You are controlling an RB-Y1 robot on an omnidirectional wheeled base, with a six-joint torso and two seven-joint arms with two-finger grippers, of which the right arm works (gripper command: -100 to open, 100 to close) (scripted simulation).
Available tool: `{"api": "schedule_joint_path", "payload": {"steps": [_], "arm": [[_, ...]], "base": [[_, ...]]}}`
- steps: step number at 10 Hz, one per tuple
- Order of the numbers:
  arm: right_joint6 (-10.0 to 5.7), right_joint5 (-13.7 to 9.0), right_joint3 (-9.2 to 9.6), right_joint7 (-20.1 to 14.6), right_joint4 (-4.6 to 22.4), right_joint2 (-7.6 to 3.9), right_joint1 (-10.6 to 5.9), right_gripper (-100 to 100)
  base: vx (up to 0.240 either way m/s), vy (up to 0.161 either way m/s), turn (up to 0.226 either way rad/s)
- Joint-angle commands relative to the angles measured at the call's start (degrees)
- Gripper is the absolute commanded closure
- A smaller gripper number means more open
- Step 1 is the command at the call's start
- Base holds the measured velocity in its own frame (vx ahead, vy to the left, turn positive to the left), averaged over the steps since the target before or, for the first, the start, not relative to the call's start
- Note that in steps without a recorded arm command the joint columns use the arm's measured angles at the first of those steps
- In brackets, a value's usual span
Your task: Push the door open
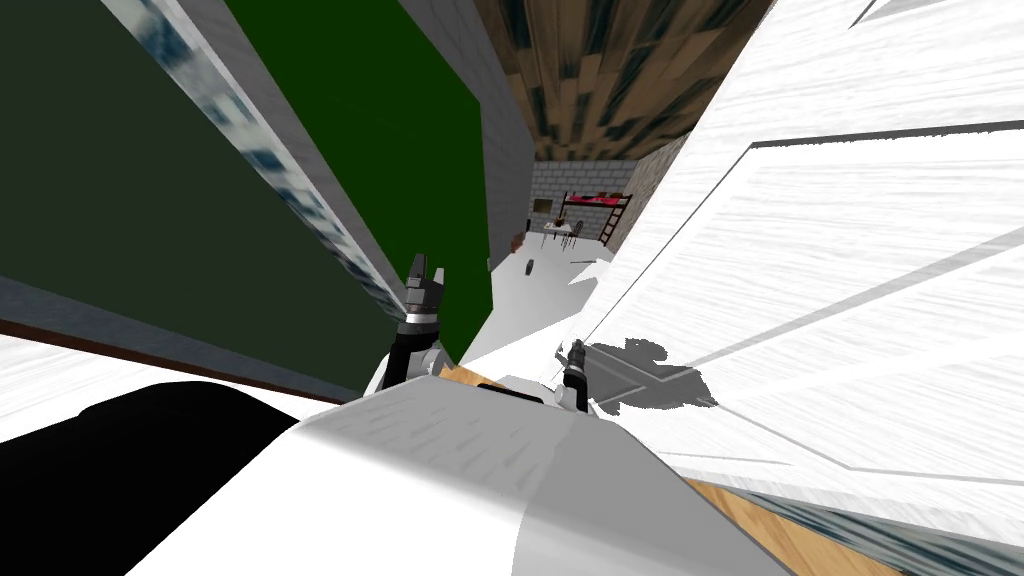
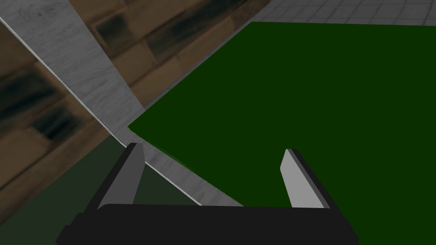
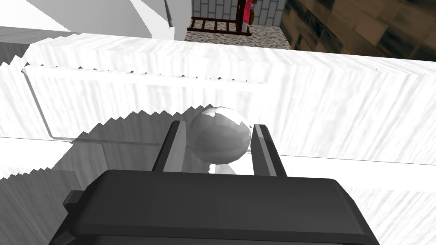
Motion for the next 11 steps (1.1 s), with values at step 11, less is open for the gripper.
{"api": "schedule_joint_path", "payload": {"steps": [11], "arm": [[-0.77,-4.3,-6.44,2.1,0.3,-3.48,-0.49,100]], "base": [[0.178,-0.001,-0.049]]}}
